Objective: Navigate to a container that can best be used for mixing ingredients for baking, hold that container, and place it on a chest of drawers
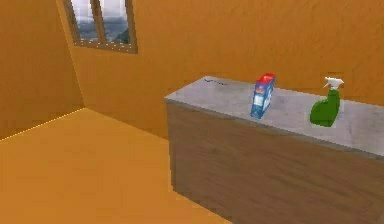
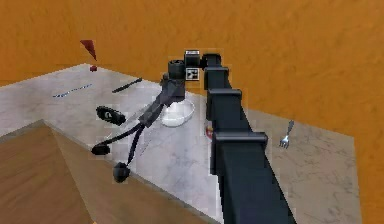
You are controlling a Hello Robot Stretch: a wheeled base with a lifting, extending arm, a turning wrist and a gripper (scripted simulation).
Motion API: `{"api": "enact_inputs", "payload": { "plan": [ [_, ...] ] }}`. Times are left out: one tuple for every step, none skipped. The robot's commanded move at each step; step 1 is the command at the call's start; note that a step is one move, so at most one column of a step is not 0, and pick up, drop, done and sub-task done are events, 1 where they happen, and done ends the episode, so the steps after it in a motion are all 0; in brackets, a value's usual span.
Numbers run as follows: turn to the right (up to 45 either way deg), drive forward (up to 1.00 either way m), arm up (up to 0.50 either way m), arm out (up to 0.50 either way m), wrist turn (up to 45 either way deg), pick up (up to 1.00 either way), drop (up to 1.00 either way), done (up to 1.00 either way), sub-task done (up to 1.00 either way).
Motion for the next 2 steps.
{"api": "enact_inputs", "payload": {
  "plan": [
    [0.0, 0.0, 0.0, 0.0, 45.0, 0.0, 0.0, 0.0, 0.0],
    [0.0, 0.0, 0.0, 0.0, 45.0, 0.0, 0.0, 0.0, 0.0]
  ]
}}
